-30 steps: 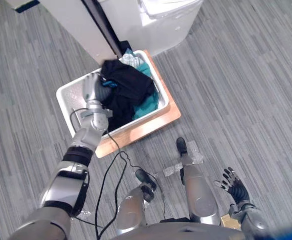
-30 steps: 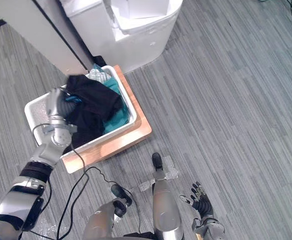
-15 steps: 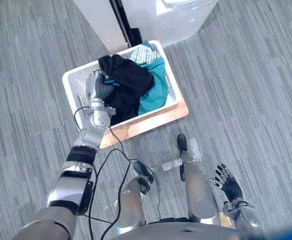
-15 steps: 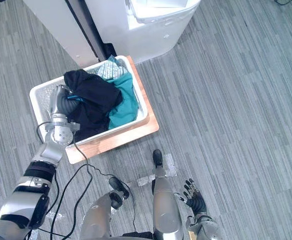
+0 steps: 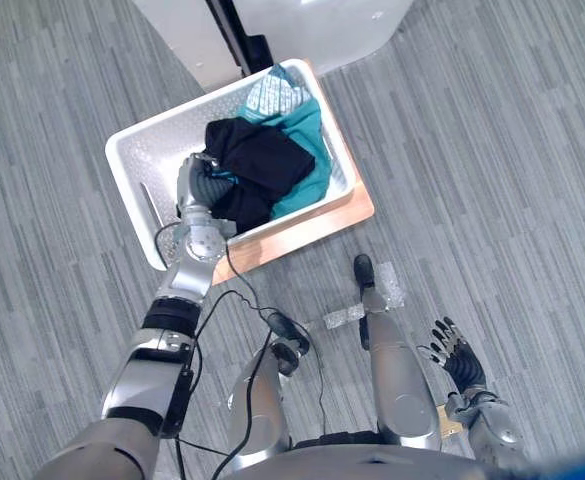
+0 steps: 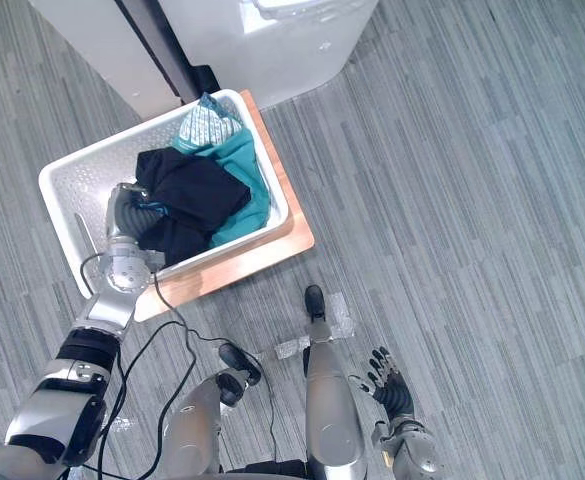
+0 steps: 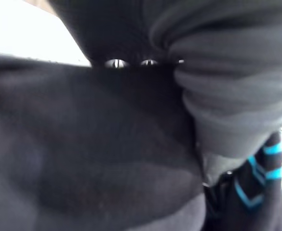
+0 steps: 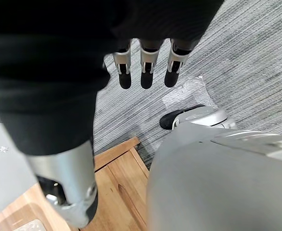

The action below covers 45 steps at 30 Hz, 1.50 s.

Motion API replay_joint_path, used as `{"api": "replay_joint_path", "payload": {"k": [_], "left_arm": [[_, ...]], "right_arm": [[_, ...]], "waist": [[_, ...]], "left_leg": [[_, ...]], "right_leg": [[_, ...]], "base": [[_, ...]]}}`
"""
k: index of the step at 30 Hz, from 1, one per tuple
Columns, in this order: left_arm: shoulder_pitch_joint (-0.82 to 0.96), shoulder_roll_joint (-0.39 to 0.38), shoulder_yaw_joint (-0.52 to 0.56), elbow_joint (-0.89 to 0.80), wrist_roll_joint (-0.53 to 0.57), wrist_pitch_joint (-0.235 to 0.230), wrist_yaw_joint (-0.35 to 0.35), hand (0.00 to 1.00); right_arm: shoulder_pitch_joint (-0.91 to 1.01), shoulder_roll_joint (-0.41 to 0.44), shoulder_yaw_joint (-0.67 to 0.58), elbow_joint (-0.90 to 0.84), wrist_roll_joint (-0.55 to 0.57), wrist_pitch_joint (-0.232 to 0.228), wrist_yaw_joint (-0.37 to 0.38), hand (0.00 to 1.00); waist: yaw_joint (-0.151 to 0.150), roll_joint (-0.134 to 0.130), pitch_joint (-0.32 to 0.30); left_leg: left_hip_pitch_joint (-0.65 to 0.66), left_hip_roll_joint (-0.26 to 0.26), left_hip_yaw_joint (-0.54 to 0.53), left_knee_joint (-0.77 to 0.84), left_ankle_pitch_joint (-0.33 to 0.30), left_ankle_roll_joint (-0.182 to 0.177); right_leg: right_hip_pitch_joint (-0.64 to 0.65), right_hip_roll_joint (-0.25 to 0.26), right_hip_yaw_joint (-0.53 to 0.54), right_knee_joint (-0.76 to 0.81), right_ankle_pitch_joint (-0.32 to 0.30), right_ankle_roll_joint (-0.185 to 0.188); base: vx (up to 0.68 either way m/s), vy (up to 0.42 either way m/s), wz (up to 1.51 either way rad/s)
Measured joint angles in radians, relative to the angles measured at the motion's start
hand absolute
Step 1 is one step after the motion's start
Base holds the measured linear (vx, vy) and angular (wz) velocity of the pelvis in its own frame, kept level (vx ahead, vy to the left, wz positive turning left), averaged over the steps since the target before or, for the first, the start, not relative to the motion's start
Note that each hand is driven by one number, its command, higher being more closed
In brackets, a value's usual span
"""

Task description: Tidy the bed and pick cloth on bed and put in laundry

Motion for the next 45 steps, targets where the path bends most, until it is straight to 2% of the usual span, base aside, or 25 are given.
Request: {"api": "replay_joint_path", "payload": {"k": [5, 9, 13, 14, 16, 19, 21, 23, 26, 28, 30, 31, 34, 38, 42, 45], "left_arm": [[0.008, 0.007, 0.063, 0.0, -0.067, -0.003, 0.021, 0.0], [0.014, 0.056, 0.116, -0.031, -0.073, -0.04, 0.021, 0.0], [0.024, 0.065, 0.178, -0.053, -0.073, -0.085, 0.017, 0.0], [0.052, 0.065, 0.189, -0.074, -0.073, -0.096, 0.016, 0.0], [0.08, 0.065, 0.194, -0.087, -0.074, -0.114, 0.015, 0.0], [0.162, 0.046, 0.224, -0.121, -0.083, -0.15, 0.001, 0.0], [0.235, 0.038, 0.249, -0.146, -0.097, -0.167, -0.027, 0.0], [0.333, 0.007, 0.283, -0.162, -0.17, -0.177, -0.08, 0.0], [0.498, -0.08, 0.311, -0.164, -0.263, -0.174, -0.151, 0.0], [0.59, -0.136, 0.313, -0.156, -0.287, -0.172, -0.185, 0.0], [0.701, -0.2, 0.316, -0.11, -0.33, -0.157, -0.23, 0.0], [0.754, -0.23, 0.32, -0.065, -0.345, -0.144, -0.252, 0.0], [0.849, -0.289, 0.332, 0.056, -0.346, -0.125, -0.28, 0.0], [0.923, -0.351, 0.39, 0.239, -0.342, -0.117, -0.297, 0.0], [0.949, -0.372, 0.414, 0.321, -0.332, -0.122, -0.298, 0.0], [0.94, -0.381, 0.437, 0.353, -0.263, -0.084, -0.335, 0.0]], "right_arm": [[0.0, 0.0, -0.008, 0.002, 0.0, -0.009, -0.005, 0.0], [0.003, 0.001, -0.009, 0.005, 0.0, -0.009, -0.004, 0.0], [0.009, 0.007, -0.017, 0.036, -0.001, -0.008, -0.005, 0.0], [0.011, 0.014, -0.017, 0.052, -0.008, -0.007, -0.006, 0.0], [0.014, 0.027, -0.019, 0.062, -0.019, -0.007, -0.008, 0.0], [0.047, 0.057, -0.022, 0.094, -0.041, -0.005, -0.015, 0.0], [0.061, 0.062, -0.033, 0.128, -0.046, -0.002, -0.02, 0.0], [0.092, 0.068, -0.066, 0.167, -0.071, 0.012, -0.029, 0.0], [0.114, 0.067, -0.104, 0.212, -0.096, 0.031, -0.039, 0.0], [0.128, 0.068, -0.117, 0.231, -0.11, 0.037, -0.04, 0.0], [0.138, 0.069, -0.131, 0.255, -0.118, 0.041, -0.04, 0.0], [0.138, 0.07, -0.135, 0.262, -0.118, 0.046, -0.039, 0.0], [0.137, 0.074, -0.137, 0.27, -0.132, 0.047, -0.036, 0.0], [0.129, 0.081, -0.149, 0.292, -0.158, 0.055, -0.033, 0.0], [0.113, 0.089, -0.183, 0.328, -0.177, 0.071, -0.031, 0.0], [0.11, 0.088, -0.199, 0.34, -0.175, 0.093, -0.032, 0.0]], "waist": [[0.004, -0.001, 0.0], [0.003, -0.002, -0.003], [0.025, 0.001, -0.018], [0.027, 0.001, -0.048], [0.028, 0.001, -0.064], [0.03, 0.004, -0.122], [0.028, 0.009, -0.156], [0.029, 0.023, -0.21], [0.04, 0.04, -0.276], [0.052, 0.043, -0.305], [0.058, 0.039, -0.343], [0.075, 0.036, -0.356], [0.1, 0.025, -0.378], [0.109, 0.013, -0.403], [0.112, 0.012, -0.415], [0.126, 0.014, -0.423]], "left_leg": [[0.05, -0.001, -0.004, -0.014, 0.0, 0.0], [0.073, 0.002, -0.022, -0.03, -0.001, -0.007], [0.115, 0.006, -0.025, -0.056, 0.019, -0.009], [0.12, 0.005, -0.025, -0.065, 0.023, -0.012], [0.144, 0.005, -0.025, -0.072, 0.027, -0.016], [0.194, 0.001, -0.027, -0.099, 0.03, -0.022], [0.235, -0.004, -0.033, -0.126, 0.038, -0.029], [0.282, -0.016, -0.057, -0.175, 0.055, -0.035], [0.331, -0.022, -0.082, -0.216, 0.065, -0.041], [0.351, -0.025, -0.095, -0.232, 0.068, -0.043], [0.367, -0.029, -0.115, -0.251, 0.075, -0.044], [0.385, -0.033, -0.121, -0.264, 0.079, -0.045], [0.41, -0.04, -0.138, -0.281, 0.079, -0.045], [0.436, -0.049, -0.146, -0.304, 0.087, -0.045], [0.453, -0.056, -0.148, -0.326, 0.095, -0.045], [0.469, -0.058, -0.15, -0.334, 0.097, -0.045]], "right_leg": [[0.052, -0.002, -0.01, 0.0, -0.009, 0.0], [0.091, -0.004, -0.039, -0.008, -0.018, -0.004], [0.138, 0.001, -0.059, -0.023, -0.022, -0.006], [0.14, 0.002, -0.062, -0.024, -0.026, -0.005], [0.165, 0.002, -0.075, -0.028, -0.029, -0.004], [0.216, 0.001, -0.096, -0.033, -0.05, -0.002], [0.261, 0.001, -0.112, -0.052, -0.052, -0.001], [0.324, 0.0, -0.144, -0.089, -0.054, -0.001], [0.4, 0.001, -0.176, -0.136, -0.054, 0.0], [0.433, 0.003, -0.194, -0.158, -0.054, 0.0], [0.469, 0.002, -0.216, -0.182, -0.053, 0.002], [0.493, 0.003, -0.222, -0.194, -0.052, 0.003], [0.533, 0.001, -0.239, -0.214, -0.049, 0.007], [0.556, 0.0, -0.247, -0.222, -0.049, 0.01], [0.562, 0.001, -0.247, -0.223, -0.051, 0.012], [0.572, 0.002, -0.246, -0.228, -0.053, 0.013]], "base": [[-0.02, -0.031, 0.06], [-0.03, -0.05, 0.18], [0.04, -0.047, 0.09], [0.07, -0.02, 0.06], [0.07, -0.013, 0.08], [0.07, -0.007, 0.13], [0.08, -0.003, 0.16], [0.04, -0.006, 0.31], [0.05, -0.01, 0.33], [0.03, -0.025, 0.29], [0.02, -0.026, 0.29], [0.0, -0.017, 0.18], [-0.02, -0.019, 0.16], [-0.01, -0.013, 0.08], [-0.01, -0.005, 0.0], [0.0, 0.0, 0.0]]}}
